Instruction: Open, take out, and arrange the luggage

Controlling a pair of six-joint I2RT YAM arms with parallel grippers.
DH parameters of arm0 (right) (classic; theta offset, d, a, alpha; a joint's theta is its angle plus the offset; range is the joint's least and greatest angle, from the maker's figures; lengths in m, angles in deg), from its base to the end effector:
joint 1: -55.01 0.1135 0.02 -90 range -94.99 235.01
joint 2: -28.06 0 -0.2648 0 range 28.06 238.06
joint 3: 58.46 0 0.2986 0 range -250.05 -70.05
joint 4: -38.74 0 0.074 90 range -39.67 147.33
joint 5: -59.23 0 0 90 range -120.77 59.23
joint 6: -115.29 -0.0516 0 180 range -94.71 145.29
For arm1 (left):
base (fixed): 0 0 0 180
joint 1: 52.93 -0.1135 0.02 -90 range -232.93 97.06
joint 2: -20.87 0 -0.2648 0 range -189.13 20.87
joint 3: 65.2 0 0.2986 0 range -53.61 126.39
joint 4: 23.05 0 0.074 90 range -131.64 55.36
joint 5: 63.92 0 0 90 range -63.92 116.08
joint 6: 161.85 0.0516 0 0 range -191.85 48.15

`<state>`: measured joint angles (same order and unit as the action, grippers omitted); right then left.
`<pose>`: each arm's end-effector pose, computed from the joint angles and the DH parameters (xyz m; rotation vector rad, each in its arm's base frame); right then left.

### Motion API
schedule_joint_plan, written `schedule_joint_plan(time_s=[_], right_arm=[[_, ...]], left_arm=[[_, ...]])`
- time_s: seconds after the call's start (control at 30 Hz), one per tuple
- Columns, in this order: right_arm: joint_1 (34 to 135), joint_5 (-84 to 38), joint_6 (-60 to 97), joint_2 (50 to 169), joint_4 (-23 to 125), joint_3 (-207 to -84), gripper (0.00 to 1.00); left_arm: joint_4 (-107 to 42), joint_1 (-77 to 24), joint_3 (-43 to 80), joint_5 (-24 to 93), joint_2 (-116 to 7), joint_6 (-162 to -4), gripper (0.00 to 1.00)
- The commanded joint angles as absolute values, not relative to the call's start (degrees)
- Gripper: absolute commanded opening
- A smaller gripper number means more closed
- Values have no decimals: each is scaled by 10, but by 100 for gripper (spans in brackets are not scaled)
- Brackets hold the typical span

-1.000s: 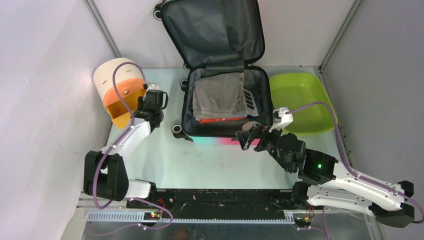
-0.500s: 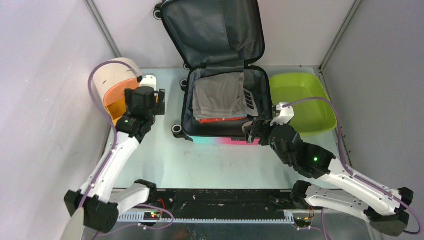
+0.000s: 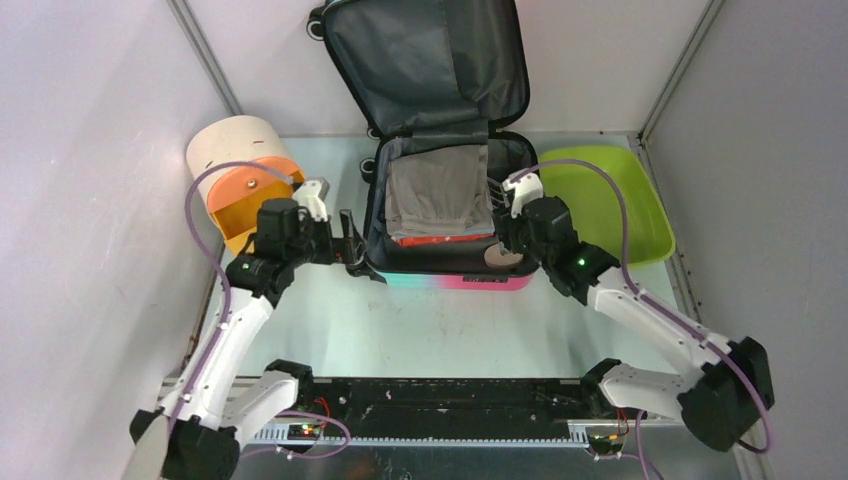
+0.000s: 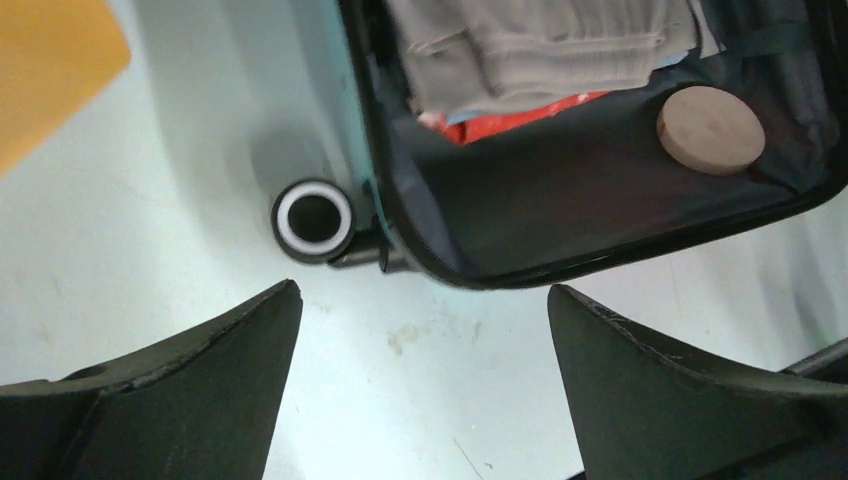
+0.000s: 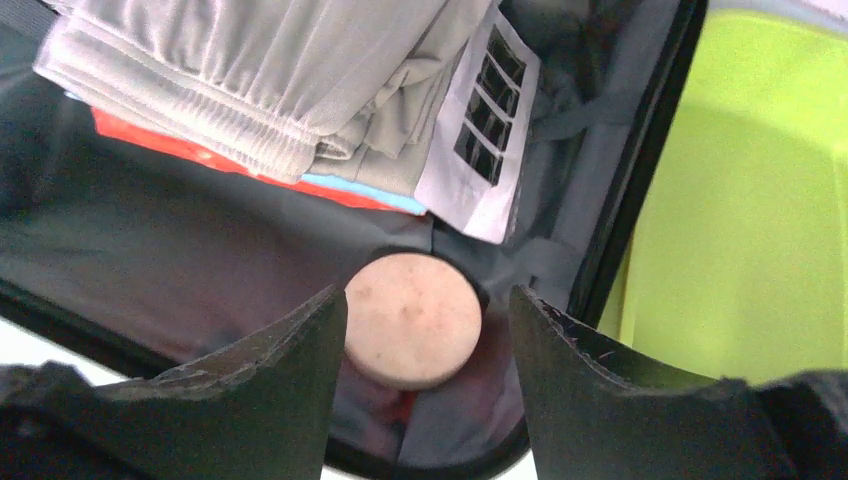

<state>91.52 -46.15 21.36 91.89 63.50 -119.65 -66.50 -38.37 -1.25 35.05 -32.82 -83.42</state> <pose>0.2584 0.1743 0.2805 -0.4090 1.9932 0.1692 0.2512 -0.0736 0.3117 0.1488 2.1686 -0.4314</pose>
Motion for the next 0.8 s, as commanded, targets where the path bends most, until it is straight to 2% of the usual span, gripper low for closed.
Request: schedule_joint_plan(time_s=[0.0,0.17,0.37,0.77], right_arm=[[890,-369,324,975,533,-1218,65],[884,-354,408,1053,480,-1218,66],[876,-359,471,1122,468,-1233,65],[862,-418,539,1212,432,-1254,61]], left_arm=[[-647,-488,-52,527,-271,-883,100],[-647,-488,-65,509,-228,-866,100],[-607,-428,-128,375,-185,-818,100],[-628,-411,-111,337,-197,-806,100]])
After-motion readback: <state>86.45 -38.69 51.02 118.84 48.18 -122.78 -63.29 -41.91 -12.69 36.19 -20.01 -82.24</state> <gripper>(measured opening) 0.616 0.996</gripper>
